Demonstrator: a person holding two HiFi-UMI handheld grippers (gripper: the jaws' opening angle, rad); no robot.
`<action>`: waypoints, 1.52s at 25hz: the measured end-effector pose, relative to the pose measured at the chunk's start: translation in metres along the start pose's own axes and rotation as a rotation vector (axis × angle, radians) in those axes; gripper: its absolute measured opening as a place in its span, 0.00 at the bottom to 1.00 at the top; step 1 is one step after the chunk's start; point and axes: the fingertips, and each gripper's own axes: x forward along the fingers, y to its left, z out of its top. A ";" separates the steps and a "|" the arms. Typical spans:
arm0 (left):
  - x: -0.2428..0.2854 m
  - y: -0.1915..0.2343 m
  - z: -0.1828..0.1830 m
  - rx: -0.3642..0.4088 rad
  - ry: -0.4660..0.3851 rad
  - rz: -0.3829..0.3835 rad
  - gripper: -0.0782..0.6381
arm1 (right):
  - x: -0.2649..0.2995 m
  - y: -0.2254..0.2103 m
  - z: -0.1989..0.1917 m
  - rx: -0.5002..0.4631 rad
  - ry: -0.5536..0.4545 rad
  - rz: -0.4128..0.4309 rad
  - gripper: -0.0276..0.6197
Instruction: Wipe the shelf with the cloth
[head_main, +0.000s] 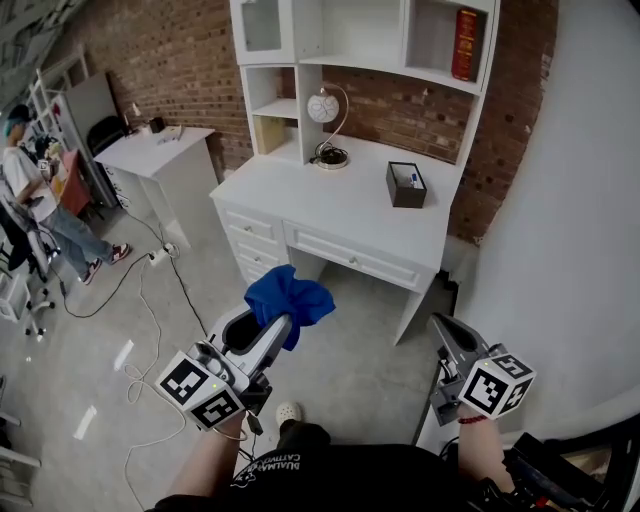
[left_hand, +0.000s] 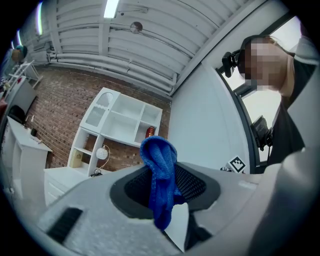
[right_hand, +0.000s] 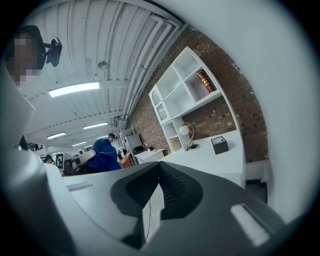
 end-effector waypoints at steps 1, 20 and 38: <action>0.001 0.007 -0.005 0.002 -0.004 0.003 0.29 | 0.006 -0.004 -0.006 0.002 0.005 0.001 0.05; 0.086 0.274 0.074 -0.035 -0.021 -0.072 0.29 | 0.255 -0.006 0.080 -0.028 -0.065 -0.065 0.05; 0.124 0.372 0.066 -0.041 -0.020 -0.131 0.29 | 0.375 -0.034 0.080 -0.030 -0.026 -0.081 0.05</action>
